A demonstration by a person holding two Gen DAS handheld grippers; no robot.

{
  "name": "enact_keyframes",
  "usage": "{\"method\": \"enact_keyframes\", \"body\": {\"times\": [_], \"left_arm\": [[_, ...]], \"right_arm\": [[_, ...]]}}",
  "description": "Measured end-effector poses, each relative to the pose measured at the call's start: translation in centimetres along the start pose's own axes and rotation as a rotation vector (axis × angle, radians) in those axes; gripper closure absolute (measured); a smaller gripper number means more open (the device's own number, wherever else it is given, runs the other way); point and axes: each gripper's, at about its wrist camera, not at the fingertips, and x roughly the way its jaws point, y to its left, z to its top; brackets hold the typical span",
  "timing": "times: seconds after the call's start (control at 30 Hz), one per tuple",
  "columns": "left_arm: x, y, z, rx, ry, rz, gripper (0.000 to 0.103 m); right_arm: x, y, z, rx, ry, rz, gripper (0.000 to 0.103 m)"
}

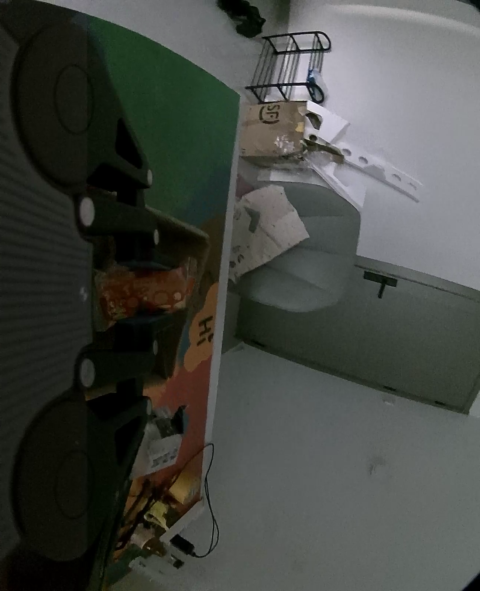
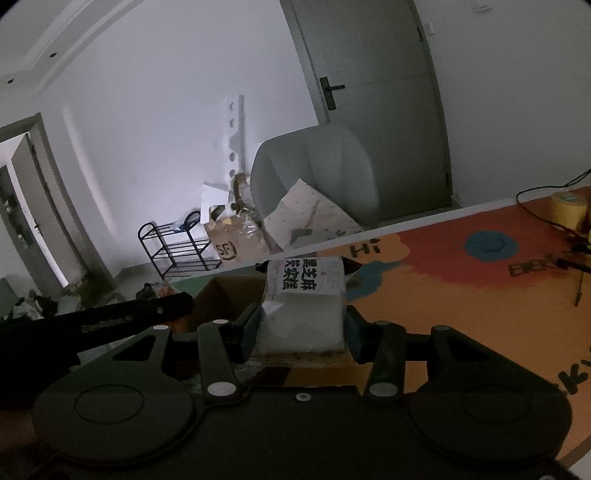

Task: Organize snacks
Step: 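Carry both snacks into the cardboard box and open both tools to release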

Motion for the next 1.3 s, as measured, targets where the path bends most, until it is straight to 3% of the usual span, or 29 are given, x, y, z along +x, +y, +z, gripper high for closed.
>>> {"method": "enact_keyframes", "body": {"times": [0.2, 0.87, 0.93, 1.0, 1.07, 1.3], "left_arm": [[0.7, 1.2, 0.1, -0.023, 0.021, 0.001, 0.061], [-1.2, 5.4, 0.9, -0.063, 0.000, 0.051, 0.039], [-1.4, 5.9, 1.0, -0.077, -0.003, 0.061, 0.034], [-1.6, 6.3, 1.1, -0.090, -0.010, 0.060, 0.023], [-1.8, 6.4, 1.1, -0.086, -0.014, 0.064, 0.019], [-1.5, 5.7, 0.8, -0.071, 0.008, 0.045, 0.013]], "right_arm": [[0.3, 0.9, 0.1, -0.013, 0.004, -0.003, 0.057], [3.8, 5.0, 1.6, 0.017, 0.046, 0.117, 0.057], [4.4, 4.9, 1.9, 0.051, 0.052, 0.150, 0.050], [4.6, 4.7, 2.0, 0.078, 0.047, 0.152, 0.049], [4.4, 4.5, 2.0, 0.083, 0.049, 0.154, 0.048], [3.0, 3.2, 1.3, 0.077, 0.052, 0.108, 0.048]]}}
